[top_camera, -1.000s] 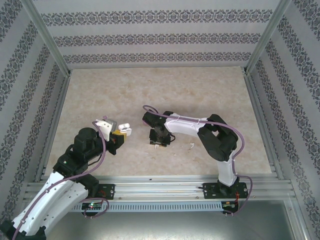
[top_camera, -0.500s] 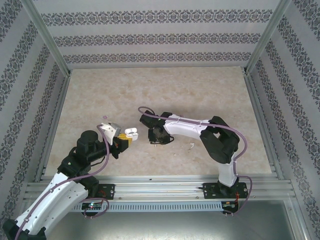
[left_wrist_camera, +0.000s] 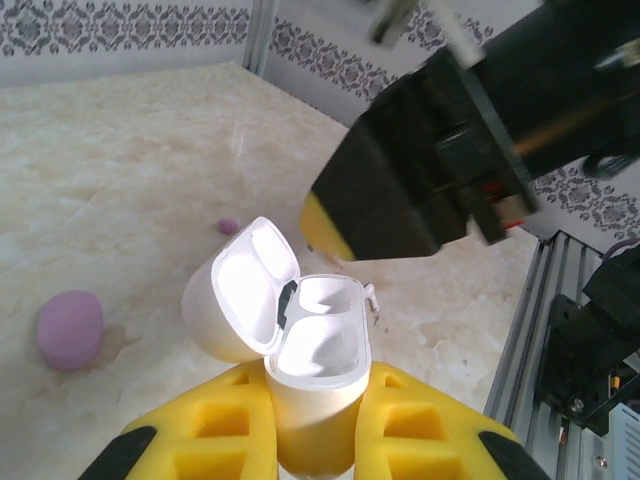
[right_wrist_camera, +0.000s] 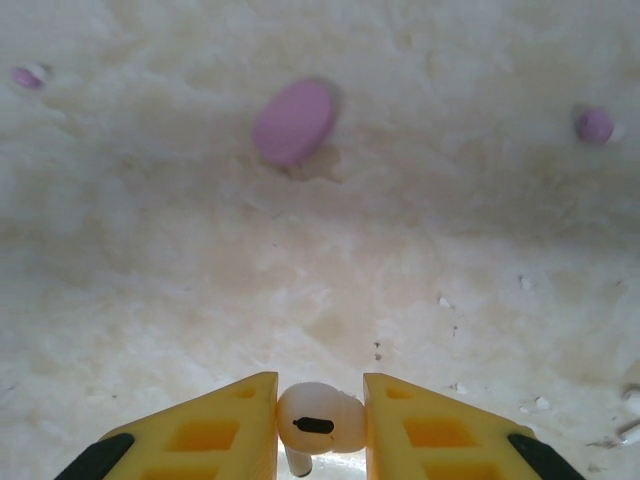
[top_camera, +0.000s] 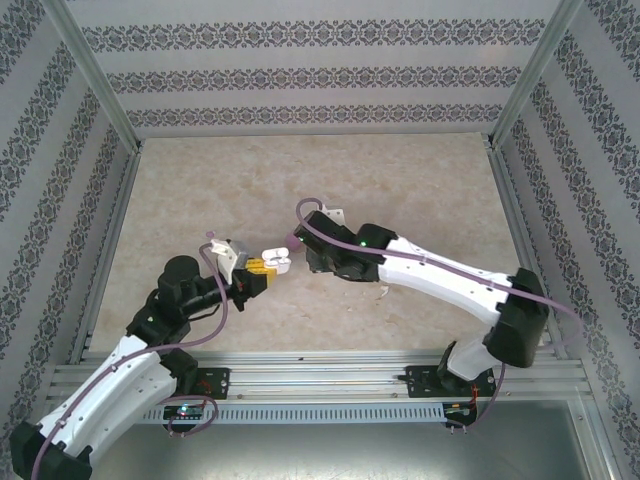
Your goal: Insert the wireless bluetooth earbuds into the charging case
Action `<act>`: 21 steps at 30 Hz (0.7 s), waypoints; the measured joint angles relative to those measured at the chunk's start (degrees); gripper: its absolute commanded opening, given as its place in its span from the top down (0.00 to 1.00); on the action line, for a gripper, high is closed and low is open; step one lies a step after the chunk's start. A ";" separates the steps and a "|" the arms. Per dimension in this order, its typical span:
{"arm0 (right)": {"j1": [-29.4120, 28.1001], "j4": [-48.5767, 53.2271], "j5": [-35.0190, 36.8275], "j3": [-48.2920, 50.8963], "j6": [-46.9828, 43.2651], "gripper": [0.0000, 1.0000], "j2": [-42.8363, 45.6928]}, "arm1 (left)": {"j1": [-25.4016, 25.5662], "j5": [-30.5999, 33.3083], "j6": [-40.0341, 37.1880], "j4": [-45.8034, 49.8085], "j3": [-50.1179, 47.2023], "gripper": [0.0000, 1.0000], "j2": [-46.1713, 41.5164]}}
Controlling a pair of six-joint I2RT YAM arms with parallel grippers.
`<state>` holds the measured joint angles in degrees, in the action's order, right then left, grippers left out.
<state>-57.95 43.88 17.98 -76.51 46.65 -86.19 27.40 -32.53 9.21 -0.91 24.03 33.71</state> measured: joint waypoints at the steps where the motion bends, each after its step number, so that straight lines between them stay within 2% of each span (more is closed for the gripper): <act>1: -0.68 -0.22 0.92 0.09 -0.42 0.75 1.29 | 0.04 -0.20 0.00 -1.31 -0.04 1.00 0.63; 9: -6.43 -4.98 6.64 0.74 -6.38 0.75 8.94 | 2.34 -0.26 -0.09 -10.10 -0.02 1.00 9.11; 13: -9.01 -7.34 7.48 -0.26 -10.64 0.75 8.57 | 3.87 -0.02 -0.39 -12.31 0.31 1.00 12.81; 21: -9.33 -12.94 7.58 -0.17 -14.34 0.75 7.80 | 5.60 0.74 -0.44 -15.45 1.84 1.00 14.23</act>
<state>-67.29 30.94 25.56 -76.69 32.32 -78.39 32.99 -31.79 8.78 -16.36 25.87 47.94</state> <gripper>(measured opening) 0.250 0.155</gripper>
